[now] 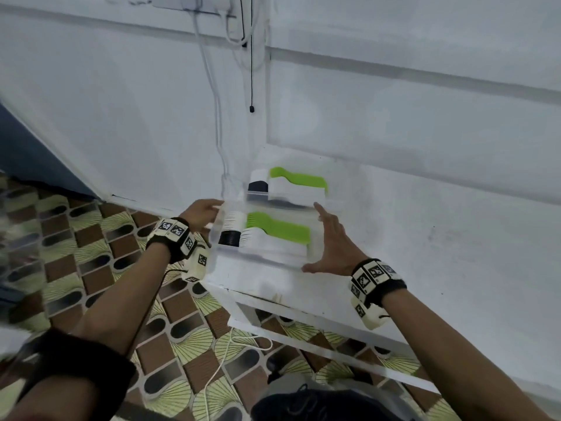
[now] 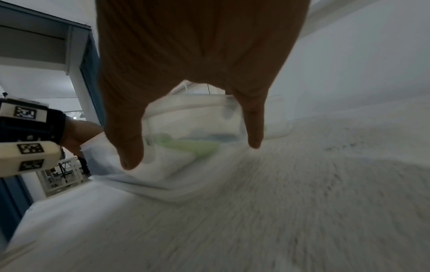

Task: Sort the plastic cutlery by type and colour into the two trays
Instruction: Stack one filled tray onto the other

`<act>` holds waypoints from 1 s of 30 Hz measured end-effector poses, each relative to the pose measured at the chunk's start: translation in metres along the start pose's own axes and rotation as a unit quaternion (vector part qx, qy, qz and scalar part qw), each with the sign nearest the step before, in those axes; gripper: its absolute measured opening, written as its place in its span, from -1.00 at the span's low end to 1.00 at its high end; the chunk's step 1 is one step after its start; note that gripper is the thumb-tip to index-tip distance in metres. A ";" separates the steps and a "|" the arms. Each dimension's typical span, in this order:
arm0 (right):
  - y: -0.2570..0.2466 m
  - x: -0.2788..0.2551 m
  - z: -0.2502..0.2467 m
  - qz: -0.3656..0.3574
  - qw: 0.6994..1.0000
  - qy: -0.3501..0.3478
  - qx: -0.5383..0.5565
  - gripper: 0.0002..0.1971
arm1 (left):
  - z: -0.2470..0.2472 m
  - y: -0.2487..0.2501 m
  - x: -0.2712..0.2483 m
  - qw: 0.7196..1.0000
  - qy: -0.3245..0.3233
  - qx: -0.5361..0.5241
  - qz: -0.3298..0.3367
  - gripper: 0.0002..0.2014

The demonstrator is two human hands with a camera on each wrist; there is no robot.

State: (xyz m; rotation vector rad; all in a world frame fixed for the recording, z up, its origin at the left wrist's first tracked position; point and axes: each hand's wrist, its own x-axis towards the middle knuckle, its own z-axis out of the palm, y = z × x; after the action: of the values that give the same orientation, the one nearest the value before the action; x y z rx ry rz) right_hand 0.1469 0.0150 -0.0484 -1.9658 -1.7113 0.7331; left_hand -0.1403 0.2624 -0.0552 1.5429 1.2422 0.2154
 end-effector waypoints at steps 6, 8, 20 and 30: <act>0.003 -0.024 0.006 -0.022 0.997 0.073 0.028 0.47 | 0.001 -0.030 -0.006 0.993 -0.043 0.108 -0.013 -0.62; 0.001 -0.028 0.005 -0.030 0.996 0.071 0.033 0.48 | 0.002 -0.023 -0.004 0.984 -0.005 0.177 0.026 -0.69; 0.023 -0.083 -0.040 -0.042 0.990 0.088 0.103 0.60 | 0.038 0.067 -0.036 0.951 0.052 0.156 0.260 -0.74; 0.137 -0.162 -0.113 0.058 0.984 0.109 0.132 0.52 | 0.198 0.119 -0.080 0.913 -0.042 0.116 0.389 -0.58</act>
State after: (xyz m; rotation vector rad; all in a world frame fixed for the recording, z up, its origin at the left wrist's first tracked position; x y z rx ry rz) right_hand 0.3078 -0.1626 -0.0300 -1.8924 -1.3107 0.7148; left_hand 0.0298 0.0954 -0.0012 2.1781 0.5356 0.5193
